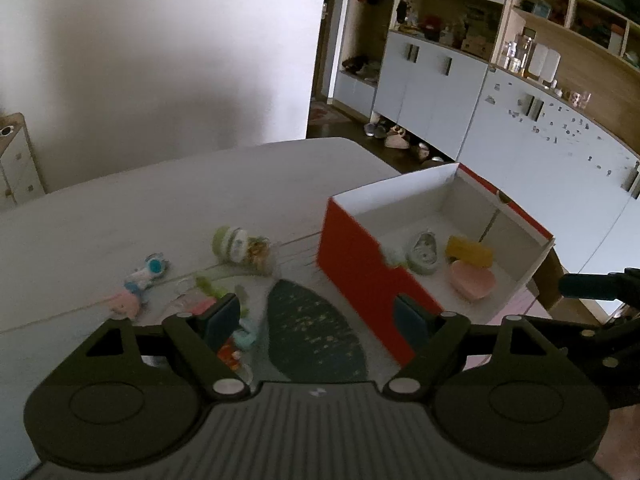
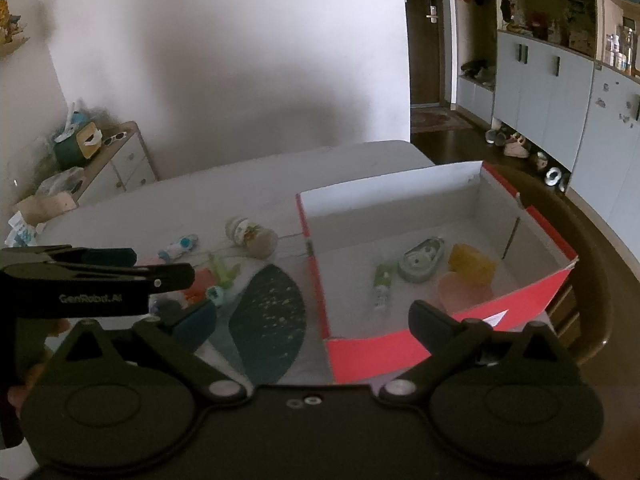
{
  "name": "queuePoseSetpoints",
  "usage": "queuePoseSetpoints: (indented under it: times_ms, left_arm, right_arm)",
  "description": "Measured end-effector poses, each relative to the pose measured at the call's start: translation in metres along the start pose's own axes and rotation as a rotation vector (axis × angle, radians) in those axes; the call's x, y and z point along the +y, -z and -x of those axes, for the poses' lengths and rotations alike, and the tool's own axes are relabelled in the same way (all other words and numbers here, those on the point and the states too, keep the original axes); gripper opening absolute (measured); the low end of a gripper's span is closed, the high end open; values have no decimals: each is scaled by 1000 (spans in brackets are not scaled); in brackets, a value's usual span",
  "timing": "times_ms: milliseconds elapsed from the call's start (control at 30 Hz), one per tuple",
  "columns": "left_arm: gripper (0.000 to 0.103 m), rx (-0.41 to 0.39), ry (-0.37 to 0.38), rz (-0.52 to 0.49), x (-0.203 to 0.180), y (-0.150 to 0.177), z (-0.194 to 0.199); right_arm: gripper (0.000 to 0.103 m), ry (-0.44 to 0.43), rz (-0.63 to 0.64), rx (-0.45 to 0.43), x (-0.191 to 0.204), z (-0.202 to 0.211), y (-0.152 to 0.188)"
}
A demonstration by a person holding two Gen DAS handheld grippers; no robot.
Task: Organize rigid objects
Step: 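Withdraw both tools from the box back toward the table items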
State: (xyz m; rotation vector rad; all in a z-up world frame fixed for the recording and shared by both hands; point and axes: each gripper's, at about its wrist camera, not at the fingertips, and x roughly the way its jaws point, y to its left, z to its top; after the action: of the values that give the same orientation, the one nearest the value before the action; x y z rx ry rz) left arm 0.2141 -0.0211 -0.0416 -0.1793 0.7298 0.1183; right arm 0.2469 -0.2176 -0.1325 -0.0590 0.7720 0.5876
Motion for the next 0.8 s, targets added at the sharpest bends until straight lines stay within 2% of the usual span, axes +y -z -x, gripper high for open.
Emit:
queuePoseSetpoints:
  times_ms: [267, 800]
  left_arm:
    - [84, 5, 10, 20, 42, 14, 9]
    - [84, 18, -83, 60, 122, 49, -1]
  right_arm:
    - [102, -2, -5, 10, 28, -6, 7]
    - [102, -61, 137, 77, 89, -38, 23]
